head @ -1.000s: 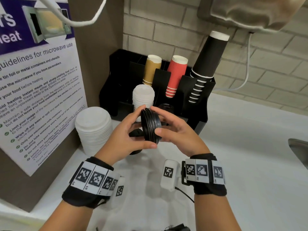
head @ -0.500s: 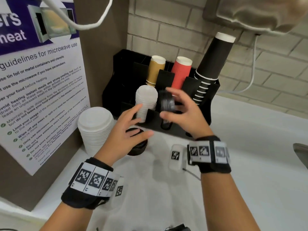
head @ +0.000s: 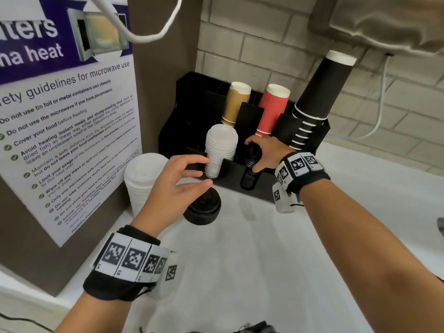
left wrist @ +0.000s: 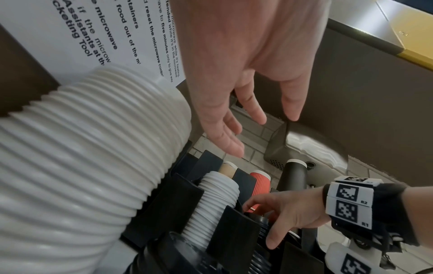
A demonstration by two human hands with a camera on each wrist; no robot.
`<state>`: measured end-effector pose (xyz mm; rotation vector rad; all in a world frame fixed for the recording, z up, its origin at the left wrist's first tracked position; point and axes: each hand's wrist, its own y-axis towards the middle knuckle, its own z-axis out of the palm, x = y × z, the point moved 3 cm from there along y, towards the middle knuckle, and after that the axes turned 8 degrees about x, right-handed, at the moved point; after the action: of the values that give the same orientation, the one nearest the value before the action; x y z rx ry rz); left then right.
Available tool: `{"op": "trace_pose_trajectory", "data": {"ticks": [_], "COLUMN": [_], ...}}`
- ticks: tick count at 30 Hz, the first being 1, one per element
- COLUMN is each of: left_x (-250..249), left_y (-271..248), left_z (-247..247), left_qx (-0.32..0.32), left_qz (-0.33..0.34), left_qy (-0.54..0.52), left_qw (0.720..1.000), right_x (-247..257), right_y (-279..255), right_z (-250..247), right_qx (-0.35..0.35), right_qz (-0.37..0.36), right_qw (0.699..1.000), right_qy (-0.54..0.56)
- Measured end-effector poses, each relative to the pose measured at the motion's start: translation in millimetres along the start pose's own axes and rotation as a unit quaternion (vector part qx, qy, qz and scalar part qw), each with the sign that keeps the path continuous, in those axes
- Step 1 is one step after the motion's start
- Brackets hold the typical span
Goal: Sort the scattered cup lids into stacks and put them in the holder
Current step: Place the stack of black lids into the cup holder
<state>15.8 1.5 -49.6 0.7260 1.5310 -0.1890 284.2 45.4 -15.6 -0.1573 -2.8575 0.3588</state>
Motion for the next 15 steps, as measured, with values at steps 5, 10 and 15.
{"op": "trace_pose_trajectory", "data": {"ticks": [5, 10, 15], "left_x": [-1, -1, -1], "left_y": [1, 2, 2], "left_z": [0, 0, -1], "left_qx": [0.002, 0.004, 0.004], "left_qz": [0.002, 0.004, 0.008], "left_qy": [-0.001, -0.003, -0.003], "left_qw": [1.000, 1.000, 1.000], "right_x": [2, 7, 15], "right_y": [2, -5, -8], "right_z": [11, 23, 53], "right_qx": [0.029, 0.016, -0.013], "right_qz": [-0.003, 0.023, 0.103], "right_qw": [0.999, 0.997, 0.971], "right_qy": [-0.023, -0.076, -0.214]}}
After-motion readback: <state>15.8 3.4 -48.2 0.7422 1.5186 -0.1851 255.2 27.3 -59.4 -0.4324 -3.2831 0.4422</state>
